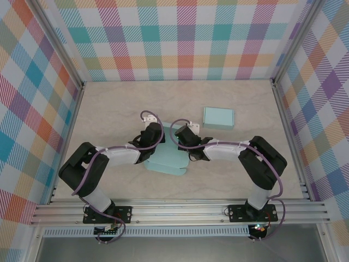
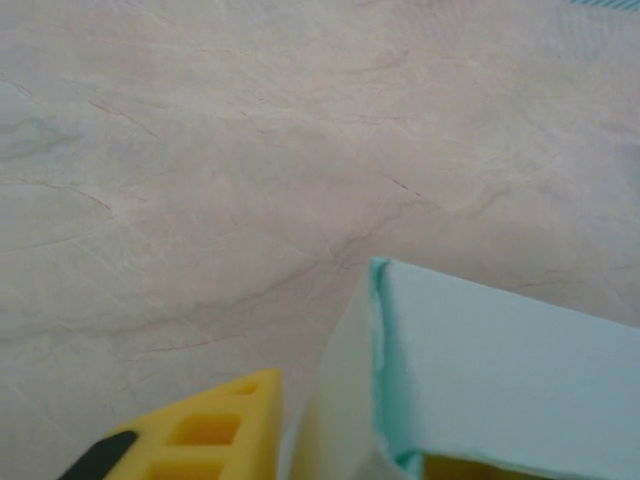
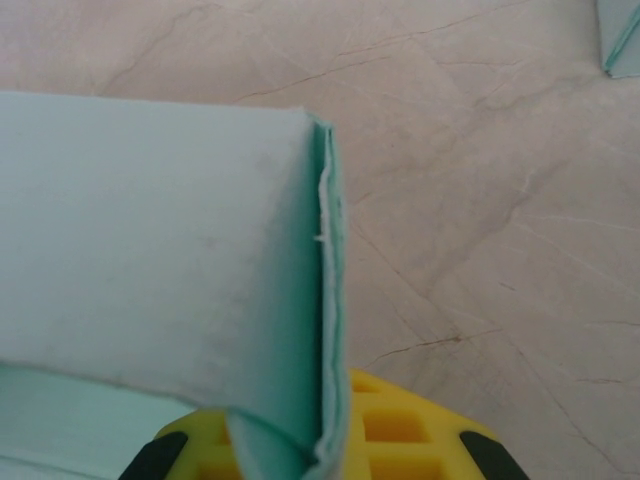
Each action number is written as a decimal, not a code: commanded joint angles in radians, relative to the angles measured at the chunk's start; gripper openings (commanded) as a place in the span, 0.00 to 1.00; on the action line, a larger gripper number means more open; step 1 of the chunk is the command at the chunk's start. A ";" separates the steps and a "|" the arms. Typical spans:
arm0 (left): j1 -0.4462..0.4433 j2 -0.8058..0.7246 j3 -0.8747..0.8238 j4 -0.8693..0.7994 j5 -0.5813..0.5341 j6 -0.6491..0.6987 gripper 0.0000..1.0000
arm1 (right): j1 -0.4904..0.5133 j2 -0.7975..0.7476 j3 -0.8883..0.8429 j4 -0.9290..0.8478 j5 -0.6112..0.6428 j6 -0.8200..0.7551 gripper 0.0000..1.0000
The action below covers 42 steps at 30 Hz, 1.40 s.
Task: Fold the paper box
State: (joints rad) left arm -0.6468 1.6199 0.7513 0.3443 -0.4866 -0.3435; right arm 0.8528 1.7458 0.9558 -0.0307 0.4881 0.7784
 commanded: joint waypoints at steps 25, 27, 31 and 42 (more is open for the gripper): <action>0.067 -0.184 0.028 -0.151 0.217 -0.071 0.55 | 0.030 0.054 0.085 -0.208 -0.011 0.056 0.00; 0.067 -0.229 0.033 -0.242 0.227 -0.082 0.55 | 0.029 0.049 0.096 -0.245 -0.017 0.058 0.00; 0.067 -0.291 0.027 -0.353 0.247 -0.103 0.58 | 0.026 0.027 0.107 -0.298 -0.035 0.056 0.00; 0.065 -0.442 0.044 -0.499 0.345 -0.088 0.79 | -0.093 -0.010 0.182 -0.454 -0.392 -0.059 0.00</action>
State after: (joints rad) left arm -0.5900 1.2289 0.7689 -0.0944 -0.1963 -0.4416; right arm 0.8070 1.7649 1.1091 -0.3695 0.2798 0.7811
